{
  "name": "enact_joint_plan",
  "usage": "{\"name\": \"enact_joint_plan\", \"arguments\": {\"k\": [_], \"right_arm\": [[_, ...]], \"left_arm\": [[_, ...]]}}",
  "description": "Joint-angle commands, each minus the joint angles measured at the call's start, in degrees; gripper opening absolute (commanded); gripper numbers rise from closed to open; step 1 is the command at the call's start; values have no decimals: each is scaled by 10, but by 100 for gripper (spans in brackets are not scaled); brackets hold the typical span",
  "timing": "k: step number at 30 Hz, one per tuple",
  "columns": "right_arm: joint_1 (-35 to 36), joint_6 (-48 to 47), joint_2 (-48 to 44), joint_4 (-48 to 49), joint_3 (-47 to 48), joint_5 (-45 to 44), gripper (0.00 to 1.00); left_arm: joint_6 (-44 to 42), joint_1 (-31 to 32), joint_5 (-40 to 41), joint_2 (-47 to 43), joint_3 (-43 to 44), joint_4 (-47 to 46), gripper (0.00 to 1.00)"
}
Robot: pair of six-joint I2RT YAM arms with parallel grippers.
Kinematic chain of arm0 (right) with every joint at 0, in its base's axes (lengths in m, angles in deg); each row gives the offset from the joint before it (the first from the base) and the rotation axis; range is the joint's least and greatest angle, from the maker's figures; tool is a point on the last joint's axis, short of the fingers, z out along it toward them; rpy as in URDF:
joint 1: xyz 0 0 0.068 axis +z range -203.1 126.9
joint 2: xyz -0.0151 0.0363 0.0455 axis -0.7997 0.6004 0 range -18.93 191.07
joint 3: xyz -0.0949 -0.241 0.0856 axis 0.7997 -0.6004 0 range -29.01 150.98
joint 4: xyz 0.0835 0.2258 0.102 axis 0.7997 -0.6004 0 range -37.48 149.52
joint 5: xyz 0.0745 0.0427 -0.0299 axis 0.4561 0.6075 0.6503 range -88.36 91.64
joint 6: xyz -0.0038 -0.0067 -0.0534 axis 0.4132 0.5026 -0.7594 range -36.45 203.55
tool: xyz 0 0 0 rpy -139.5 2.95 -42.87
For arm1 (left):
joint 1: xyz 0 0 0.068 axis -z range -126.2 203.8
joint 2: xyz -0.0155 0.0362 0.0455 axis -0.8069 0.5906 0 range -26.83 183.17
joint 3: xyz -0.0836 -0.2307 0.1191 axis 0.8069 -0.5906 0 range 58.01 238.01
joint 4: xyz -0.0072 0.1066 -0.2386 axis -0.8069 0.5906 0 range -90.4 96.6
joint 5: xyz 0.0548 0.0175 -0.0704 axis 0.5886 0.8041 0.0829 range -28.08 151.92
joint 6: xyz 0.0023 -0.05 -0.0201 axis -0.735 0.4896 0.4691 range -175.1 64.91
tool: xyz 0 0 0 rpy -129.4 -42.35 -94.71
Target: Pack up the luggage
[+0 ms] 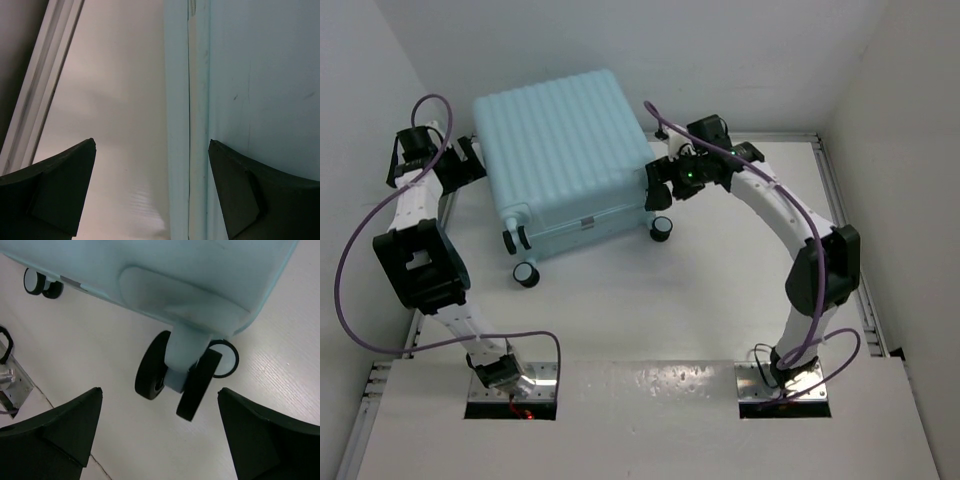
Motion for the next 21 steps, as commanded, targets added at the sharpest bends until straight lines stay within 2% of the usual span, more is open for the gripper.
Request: {"name": "enact_joint_plan", "arguments": {"k": [1, 4, 6, 8, 9, 11, 12, 14, 15, 21], "right_arm": [[15, 37, 20, 14, 44, -35, 96], [35, 24, 58, 25, 77, -87, 96], [42, 14, 112, -15, 148, -129, 88], [46, 9, 144, -49, 200, -145, 75], [46, 11, 152, -51, 207, -149, 58], [50, 2, 143, -28, 186, -168, 42], [51, -1, 119, -19, 158, -168, 28], [58, -21, 105, 9, 110, -171, 12], [60, -24, 98, 7, 102, -171, 0], [64, -54, 43, -4, 24, -122, 0]], "left_arm": [[9, 26, -56, -39, -31, -8, 96], [14, 19, -56, -44, -45, -14, 96], [20, 14, -43, -44, -45, -14, 96], [25, 14, -43, -39, -45, -14, 96], [25, 14, -35, -39, -45, -14, 96], [25, 14, -35, -39, -45, -14, 96], [30, 14, -35, -34, -45, -14, 96], [30, 14, -35, -34, -51, -14, 96], [30, 14, -35, -34, -51, -14, 96], [36, 14, -35, -34, -61, -14, 96]]}}
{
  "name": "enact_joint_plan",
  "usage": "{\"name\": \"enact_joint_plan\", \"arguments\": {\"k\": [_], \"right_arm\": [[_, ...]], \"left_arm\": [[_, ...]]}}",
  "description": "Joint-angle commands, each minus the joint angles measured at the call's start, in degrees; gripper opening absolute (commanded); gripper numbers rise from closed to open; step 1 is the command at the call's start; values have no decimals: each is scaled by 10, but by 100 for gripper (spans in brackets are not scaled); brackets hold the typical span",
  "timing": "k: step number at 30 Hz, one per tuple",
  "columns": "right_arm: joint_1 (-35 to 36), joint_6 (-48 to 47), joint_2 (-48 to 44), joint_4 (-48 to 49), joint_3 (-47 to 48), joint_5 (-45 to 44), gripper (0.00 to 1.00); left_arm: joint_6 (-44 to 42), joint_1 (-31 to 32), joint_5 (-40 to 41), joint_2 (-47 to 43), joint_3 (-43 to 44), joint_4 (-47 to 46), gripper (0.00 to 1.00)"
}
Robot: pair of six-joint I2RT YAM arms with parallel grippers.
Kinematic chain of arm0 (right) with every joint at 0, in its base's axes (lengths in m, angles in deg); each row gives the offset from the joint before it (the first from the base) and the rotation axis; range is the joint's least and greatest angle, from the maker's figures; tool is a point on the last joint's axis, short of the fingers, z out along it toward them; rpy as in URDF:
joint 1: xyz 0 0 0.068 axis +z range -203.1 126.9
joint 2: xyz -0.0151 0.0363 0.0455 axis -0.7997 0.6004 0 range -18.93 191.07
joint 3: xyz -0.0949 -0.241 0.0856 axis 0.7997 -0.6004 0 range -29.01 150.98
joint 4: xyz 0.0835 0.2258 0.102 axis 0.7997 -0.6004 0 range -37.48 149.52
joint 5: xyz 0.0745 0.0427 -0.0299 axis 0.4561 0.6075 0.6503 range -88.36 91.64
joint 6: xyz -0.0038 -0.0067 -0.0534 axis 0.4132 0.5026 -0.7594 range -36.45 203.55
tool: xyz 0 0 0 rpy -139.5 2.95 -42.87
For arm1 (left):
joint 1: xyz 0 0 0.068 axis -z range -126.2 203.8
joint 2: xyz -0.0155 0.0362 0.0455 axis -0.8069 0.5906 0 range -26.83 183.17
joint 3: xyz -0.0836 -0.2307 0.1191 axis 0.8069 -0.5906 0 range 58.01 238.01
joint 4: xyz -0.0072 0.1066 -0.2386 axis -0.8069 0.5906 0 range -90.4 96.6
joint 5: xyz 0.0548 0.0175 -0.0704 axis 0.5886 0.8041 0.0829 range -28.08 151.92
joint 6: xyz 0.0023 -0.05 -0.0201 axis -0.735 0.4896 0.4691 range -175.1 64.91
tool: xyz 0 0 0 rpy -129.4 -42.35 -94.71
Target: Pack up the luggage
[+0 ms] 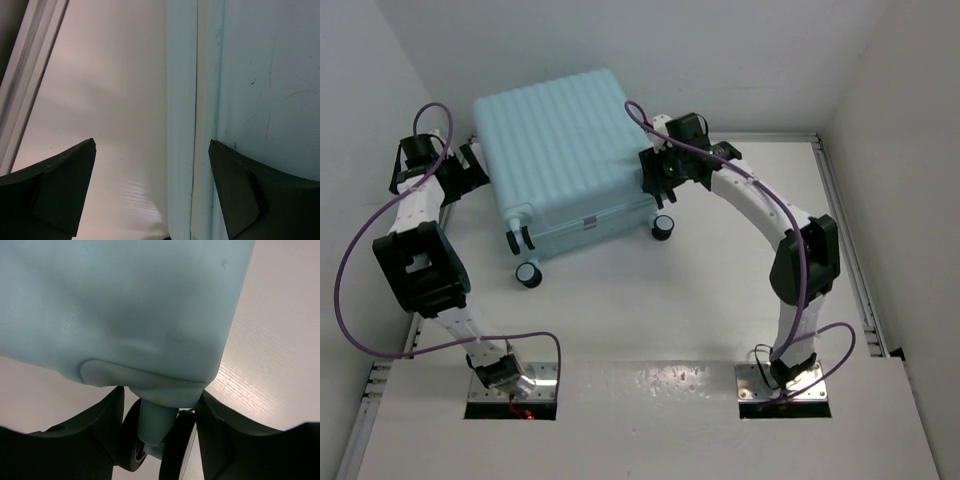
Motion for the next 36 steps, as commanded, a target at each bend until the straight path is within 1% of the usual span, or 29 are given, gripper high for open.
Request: {"name": "enact_joint_plan", "arguments": {"k": [1, 2, 4, 5, 6, 7, 8, 11, 12, 13, 14, 15, 17, 18, 19, 21, 22, 24, 25, 26, 27, 28, 29, 30, 31, 32, 33, 34, 36], "right_arm": [[12, -72, -59, -54, -65, 57, 0], [14, -77, -86, -52, -95, 85, 0], [16, -76, -111, -43, -165, 101, 0], [21, -94, -154, -43, -183, 128, 0], [29, -95, -167, -40, -199, 137, 0], [33, -96, -182, -40, -244, 147, 0], [38, -96, -222, -38, -258, 166, 0], [57, -105, -275, -48, -305, 203, 0], [61, -124, -291, -59, -313, 249, 0], [63, -129, -299, -62, -321, 264, 0], [66, -137, -312, -71, -319, 273, 8], [65, -151, -324, -84, -316, 282, 26], [34, -159, -335, -101, -293, 295, 79], [22, -172, -354, -102, -285, 316, 84], [-27, -175, -360, -103, -260, 322, 86], [-60, -162, -382, -71, -245, 329, 86], [-115, -142, -386, -67, -231, 330, 84], [-150, -109, -395, -53, -213, 330, 74], [-198, -85, -397, -52, -204, 325, 70], [-214, -85, -394, -56, -201, 319, 57], [-240, -85, -394, -59, -208, 315, 48], [-261, -102, -389, -78, -216, 296, 39], [-267, -120, -386, -87, -244, 292, 21], [-283, -182, -375, -100, -257, 291, 12], [-290, -199, -372, -108, -278, 301, 0], [-290, -210, -368, -104, -304, 306, 0], [-290, -242, -363, -83, -317, 328, 0], [-300, -254, -360, -70, -356, 333, 0], [-297, -273, -357, -25, -382, 347, 0]], "left_arm": [[14, 18, -32, -17, -10, -5, 96], [14, 18, -26, -22, -16, -5, 96], [14, 12, -26, -22, -16, -10, 96], [14, 12, -32, -28, -23, -10, 96], [14, 12, -32, -28, -23, -10, 95], [14, 12, -38, -28, -29, -10, 95], [14, 12, -38, -28, -29, -10, 95], [14, 12, -44, -28, -29, -10, 95], [14, 12, -49, -28, -29, -10, 95], [14, 12, -49, -28, -24, -10, 95], [14, 12, -56, -20, -24, -10, 95], [14, 12, -66, -14, -10, -10, 95], [7, 12, -87, 11, 8, -10, 95], [1, 18, -124, 23, 17, -10, 95], [1, 28, -144, 36, 43, -10, 92], [-16, 54, -197, 78, 72, -10, 89], [-21, 67, -215, 93, 104, -10, 86], [-35, 103, -255, 142, 140, -10, 83], [-40, 115, -264, 159, 182, -3, 79], [-40, 126, -272, 175, 203, -2, 76], [-52, 135, -285, 191, 224, -2, 74], [-57, 154, -311, 226, 274, -2, 72], [-58, 162, -320, 243, 302, -2, 71], [-65, 180, -331, 261, 331, -2, 71], [-65, 188, -331, 294, 391, -2, 70], [-65, 193, -331, 308, 420, -2, 70], [-40, 193, -331, 318, 443, -10, 74], [-26, 193, -314, 313, 456, -35, 88], [9, 188, -257, 284, 441, -53, 93]]}}
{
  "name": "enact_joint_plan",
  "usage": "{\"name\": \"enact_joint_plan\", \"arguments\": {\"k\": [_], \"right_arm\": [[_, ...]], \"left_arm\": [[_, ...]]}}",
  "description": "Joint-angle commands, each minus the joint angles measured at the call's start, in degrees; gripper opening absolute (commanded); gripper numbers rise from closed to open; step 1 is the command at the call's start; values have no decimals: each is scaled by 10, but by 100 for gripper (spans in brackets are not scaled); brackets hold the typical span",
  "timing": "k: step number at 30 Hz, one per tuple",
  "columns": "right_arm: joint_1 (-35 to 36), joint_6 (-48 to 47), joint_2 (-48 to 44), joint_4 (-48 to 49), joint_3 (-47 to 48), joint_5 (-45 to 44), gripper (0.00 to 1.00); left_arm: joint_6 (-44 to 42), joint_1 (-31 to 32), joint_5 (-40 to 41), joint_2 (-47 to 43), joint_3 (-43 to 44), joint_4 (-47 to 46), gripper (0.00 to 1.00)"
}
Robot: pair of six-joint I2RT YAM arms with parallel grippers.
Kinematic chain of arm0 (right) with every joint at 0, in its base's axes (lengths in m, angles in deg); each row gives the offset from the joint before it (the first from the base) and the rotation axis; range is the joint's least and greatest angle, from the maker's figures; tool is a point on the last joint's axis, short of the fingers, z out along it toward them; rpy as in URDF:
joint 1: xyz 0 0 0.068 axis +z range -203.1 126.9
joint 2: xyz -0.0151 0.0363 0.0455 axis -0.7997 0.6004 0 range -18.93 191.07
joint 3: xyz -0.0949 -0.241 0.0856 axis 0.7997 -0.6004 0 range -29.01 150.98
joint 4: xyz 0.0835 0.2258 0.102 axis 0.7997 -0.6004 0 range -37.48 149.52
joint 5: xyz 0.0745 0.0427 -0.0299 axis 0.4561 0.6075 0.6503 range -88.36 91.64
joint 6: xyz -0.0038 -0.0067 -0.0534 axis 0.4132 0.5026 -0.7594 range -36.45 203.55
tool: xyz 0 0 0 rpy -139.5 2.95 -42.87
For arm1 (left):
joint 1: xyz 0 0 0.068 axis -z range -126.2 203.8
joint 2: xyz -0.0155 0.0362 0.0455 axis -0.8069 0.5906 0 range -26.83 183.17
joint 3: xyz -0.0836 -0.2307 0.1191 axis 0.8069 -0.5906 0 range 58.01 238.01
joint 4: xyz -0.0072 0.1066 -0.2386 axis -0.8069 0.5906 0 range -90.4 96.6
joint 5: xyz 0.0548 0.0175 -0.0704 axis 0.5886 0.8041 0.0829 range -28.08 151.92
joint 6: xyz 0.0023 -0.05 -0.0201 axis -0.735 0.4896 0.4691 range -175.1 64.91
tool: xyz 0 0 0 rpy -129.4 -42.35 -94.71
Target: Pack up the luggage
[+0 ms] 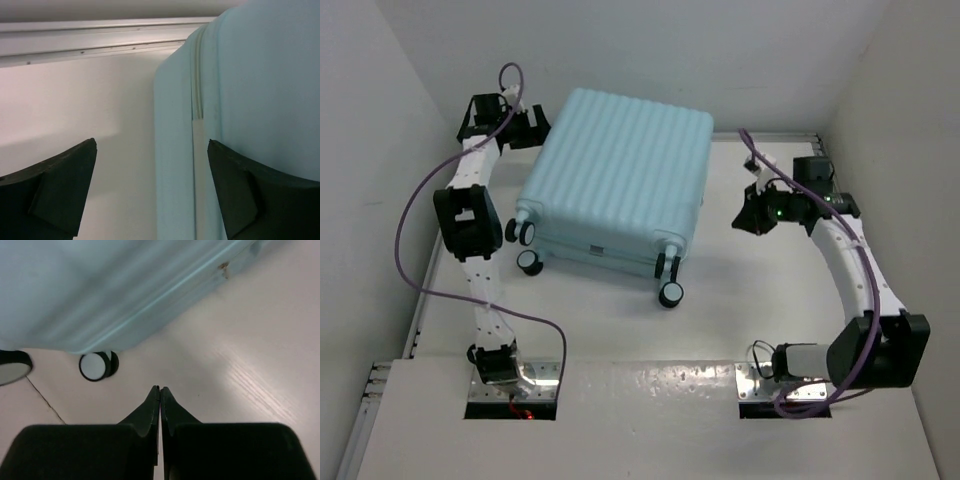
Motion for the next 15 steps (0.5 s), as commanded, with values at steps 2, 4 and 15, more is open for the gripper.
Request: {"name": "enact_joint_plan", "arguments": {"k": [2, 4, 15], "right_arm": [[47, -99, 15, 85, -71, 46, 0], [82, -111, 25, 149, -110, 47, 0], [340, 40, 61, 564, -221, -61, 0]], "left_arm": [[89, 1, 28, -99, -41, -75, 100], [128, -45, 117, -195, -93, -129, 100], [61, -145, 182, -522, -311, 85, 100]]}}
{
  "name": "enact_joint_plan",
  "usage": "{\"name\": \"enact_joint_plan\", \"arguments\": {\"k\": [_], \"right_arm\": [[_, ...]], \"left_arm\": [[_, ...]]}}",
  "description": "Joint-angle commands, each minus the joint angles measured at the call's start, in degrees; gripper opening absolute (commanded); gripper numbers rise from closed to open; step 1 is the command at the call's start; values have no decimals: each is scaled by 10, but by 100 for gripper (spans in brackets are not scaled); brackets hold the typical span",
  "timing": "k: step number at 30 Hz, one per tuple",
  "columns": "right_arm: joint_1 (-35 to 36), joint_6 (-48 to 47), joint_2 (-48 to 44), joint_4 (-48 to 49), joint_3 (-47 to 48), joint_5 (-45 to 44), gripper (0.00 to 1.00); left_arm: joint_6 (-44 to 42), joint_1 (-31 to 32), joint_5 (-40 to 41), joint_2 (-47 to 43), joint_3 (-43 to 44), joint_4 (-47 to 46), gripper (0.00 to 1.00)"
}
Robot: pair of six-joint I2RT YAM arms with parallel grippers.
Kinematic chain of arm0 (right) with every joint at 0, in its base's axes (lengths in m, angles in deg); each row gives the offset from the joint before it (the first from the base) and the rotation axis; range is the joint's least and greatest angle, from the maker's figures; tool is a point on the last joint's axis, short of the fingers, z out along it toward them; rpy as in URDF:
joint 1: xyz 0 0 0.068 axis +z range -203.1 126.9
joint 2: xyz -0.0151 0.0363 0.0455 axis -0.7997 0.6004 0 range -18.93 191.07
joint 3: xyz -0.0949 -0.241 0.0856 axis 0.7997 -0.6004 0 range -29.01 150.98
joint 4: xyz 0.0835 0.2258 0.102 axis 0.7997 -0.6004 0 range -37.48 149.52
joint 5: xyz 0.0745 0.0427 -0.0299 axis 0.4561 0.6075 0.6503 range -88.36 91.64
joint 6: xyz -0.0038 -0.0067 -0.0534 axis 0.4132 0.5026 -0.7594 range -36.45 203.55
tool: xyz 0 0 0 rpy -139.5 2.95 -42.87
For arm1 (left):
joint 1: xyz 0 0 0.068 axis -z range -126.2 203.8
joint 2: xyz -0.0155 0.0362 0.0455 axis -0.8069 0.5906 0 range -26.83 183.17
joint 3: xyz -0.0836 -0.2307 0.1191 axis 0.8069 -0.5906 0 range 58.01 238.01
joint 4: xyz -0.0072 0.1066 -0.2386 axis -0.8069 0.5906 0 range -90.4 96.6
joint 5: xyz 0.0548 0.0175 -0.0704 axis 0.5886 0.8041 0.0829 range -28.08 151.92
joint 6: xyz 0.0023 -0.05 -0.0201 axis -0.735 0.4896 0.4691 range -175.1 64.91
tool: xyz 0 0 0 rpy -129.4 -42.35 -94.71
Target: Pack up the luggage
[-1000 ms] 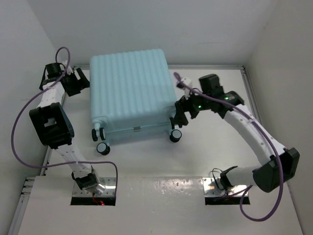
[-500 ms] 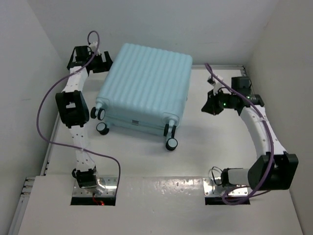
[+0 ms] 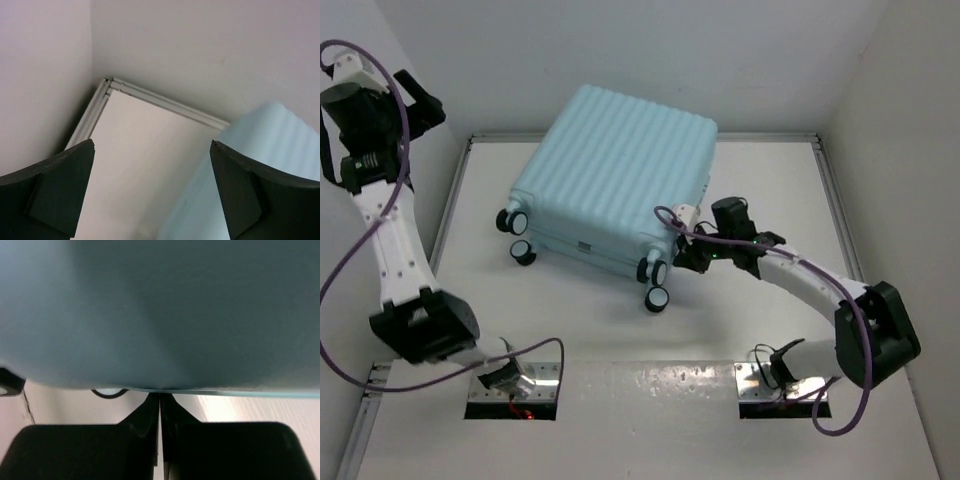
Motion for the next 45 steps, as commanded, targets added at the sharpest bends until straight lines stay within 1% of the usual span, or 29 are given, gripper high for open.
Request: {"name": "enact_joint_plan", "arguments": {"k": [1, 3, 4, 5, 6, 7, 9, 10, 13, 14, 15, 16, 17, 18, 19, 20, 22, 24, 25, 27, 28, 30, 34, 35, 37, 41, 42, 43, 45], "right_arm": [[95, 72, 35, 289, 20, -34, 0], [114, 94, 72, 319, 34, -60, 0], [141, 98, 81, 326, 63, -69, 0], [148, 105, 115, 343, 73, -86, 1], [156, 115, 126, 347, 85, -103, 1], [171, 122, 141, 350, 130, -112, 2], [180, 145, 197, 340, 167, -157, 2], [179, 170, 228, 327, 232, -172, 2], [152, 179, 290, 306, 315, -199, 2], [140, 178, 298, 303, 337, -205, 3], [131, 179, 316, 299, 344, -204, 3], [119, 176, 319, 282, 352, -210, 5], [107, 177, 318, 275, 366, -210, 8], [102, 182, 307, 273, 365, -204, 12], [96, 191, 300, 264, 361, -196, 17], [89, 195, 279, 260, 338, -187, 25], [84, 201, 242, 237, 305, -173, 35], [85, 217, 202, 218, 271, -171, 45], [85, 240, 163, 188, 250, -168, 47], [87, 258, 144, 164, 223, -167, 48], [88, 279, 123, 126, 218, -168, 50], [91, 301, 113, 78, 199, -191, 50], [96, 353, 94, 71, 164, -234, 61], [95, 366, 95, 71, 158, -235, 61], [102, 372, 102, 85, 140, -242, 62], [124, 371, 128, 158, 101, -289, 62], [125, 378, 134, 225, 94, -284, 62], [126, 376, 143, 248, 72, -267, 62], [128, 369, 161, 333, 57, -255, 63]], "left_arm": [[-57, 31, -24, -83, -88, 117, 100], [-117, 25, -81, -112, -123, 149, 100], [-171, 25, -115, -128, -131, 182, 100], [-190, 25, -164, -134, -131, 201, 100], [-210, 25, -190, -134, -137, 218, 100], [-233, 25, -219, -134, -137, 258, 100], [-278, 25, -251, -127, -137, 285, 100], [-292, 25, -251, -127, -137, 310, 100], [-401, 25, -288, -116, -123, 364, 98], [-427, 25, -294, -111, -118, 402, 98], [-489, 25, -317, -103, -111, 426, 98], [-520, 25, -324, -103, -94, 453, 98], [-542, 34, -325, -93, -86, 496, 98], [-569, 39, -325, -87, -77, 511, 98], [-569, 48, -315, -86, -77, 511, 98], [-569, 48, -309, -86, -77, 511, 98], [-600, 74, -283, -100, -88, 511, 98], [-608, 95, -252, -112, -102, 503, 98], [-627, 109, -227, -112, -102, 503, 98], [-658, 116, -209, -112, -114, 511, 98], [-679, 123, -186, -112, -119, 511, 98], [-679, 128, -159, -112, -137, 496, 98], [-690, 142, -109, -99, -172, 481, 98], [-690, 149, -103, -94, -172, 475, 98], [-690, 154, -98, -93, -182, 470, 98], [-668, 160, -85, -88, -208, 450, 98], [-668, 166, -85, -88, -214, 441, 98], [-660, 166, -77, -94, -214, 429, 98], [-653, 166, -70, -94, -226, 423, 98]]}}
